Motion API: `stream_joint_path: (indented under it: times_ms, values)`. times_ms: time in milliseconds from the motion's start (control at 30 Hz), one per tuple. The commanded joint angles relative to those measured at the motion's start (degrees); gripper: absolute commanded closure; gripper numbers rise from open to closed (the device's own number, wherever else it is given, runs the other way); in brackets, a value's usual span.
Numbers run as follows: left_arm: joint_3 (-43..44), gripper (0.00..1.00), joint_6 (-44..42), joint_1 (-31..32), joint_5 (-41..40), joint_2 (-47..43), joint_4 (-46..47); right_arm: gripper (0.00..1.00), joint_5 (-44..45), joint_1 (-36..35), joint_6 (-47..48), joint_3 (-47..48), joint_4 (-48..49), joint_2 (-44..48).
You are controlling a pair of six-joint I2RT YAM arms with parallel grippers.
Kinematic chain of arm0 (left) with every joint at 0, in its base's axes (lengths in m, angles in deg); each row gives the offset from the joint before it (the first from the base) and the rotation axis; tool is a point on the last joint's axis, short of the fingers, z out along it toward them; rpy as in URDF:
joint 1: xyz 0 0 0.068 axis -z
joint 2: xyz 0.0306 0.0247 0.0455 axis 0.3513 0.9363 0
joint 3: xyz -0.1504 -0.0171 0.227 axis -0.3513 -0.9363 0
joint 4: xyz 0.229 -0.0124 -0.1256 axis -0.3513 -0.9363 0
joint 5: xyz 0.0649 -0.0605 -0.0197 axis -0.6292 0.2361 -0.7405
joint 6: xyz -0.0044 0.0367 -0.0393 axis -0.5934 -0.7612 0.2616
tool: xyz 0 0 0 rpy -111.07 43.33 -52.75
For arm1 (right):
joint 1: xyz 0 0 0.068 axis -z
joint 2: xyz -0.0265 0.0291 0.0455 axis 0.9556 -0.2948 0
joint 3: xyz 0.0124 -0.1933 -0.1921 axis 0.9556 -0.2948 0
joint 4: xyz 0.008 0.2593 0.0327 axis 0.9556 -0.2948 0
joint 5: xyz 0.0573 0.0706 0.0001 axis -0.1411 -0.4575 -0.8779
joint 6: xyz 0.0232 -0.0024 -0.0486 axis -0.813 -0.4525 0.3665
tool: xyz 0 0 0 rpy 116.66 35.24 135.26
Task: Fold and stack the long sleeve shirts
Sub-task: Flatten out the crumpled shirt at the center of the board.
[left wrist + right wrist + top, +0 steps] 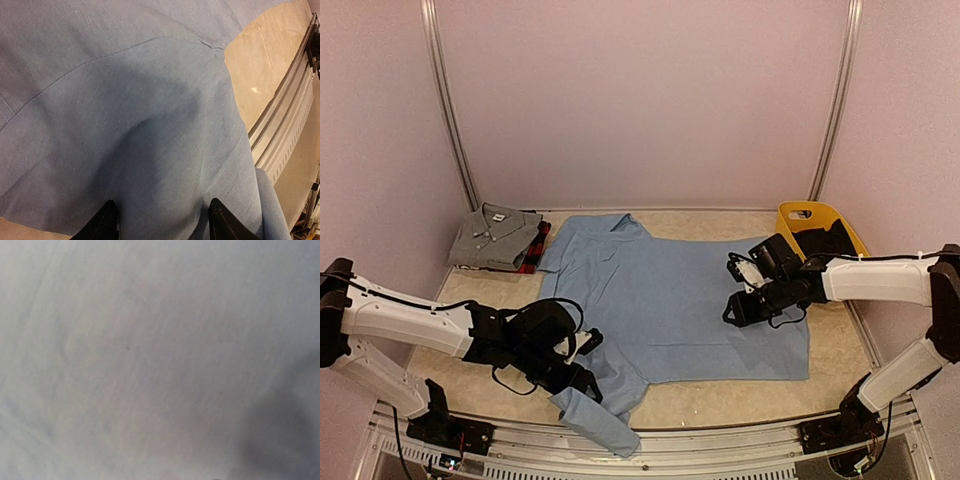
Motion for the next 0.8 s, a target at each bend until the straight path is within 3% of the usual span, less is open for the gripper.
stream_joint_path:
  times_ms: [0,200,500,633,767]
  values:
    - [-1.5,0.42,2.1,0.7,-0.4,-1.3,-1.4,0.6,3.0,-0.7,-1.2,-0.5,-1.7,-1.8]
    - [-2.0,0.42,0.7,2.6,4.6,1.5,-3.3,0.6,5.2,-0.7,-1.6,-0.5,-4.2,-2.0]
    - [1.4,0.41,0.7,3.8,10.2,-4.5,-6.3,0.6,5.8,-0.8,-1.6,-1.5,-3.8,-4.0]
    - [5.7,0.31,-1.7,1.9,7.1,-6.9,-8.8,0.6,5.2,-0.8,-1.3,-1.2,-2.7,-4.3]
    - [10.7,0.28,-3.3,-4.9,-2.4,-7.6,-10.8,0.6,5.2,-0.8,-0.7,-0.6,-2.9,-2.6]
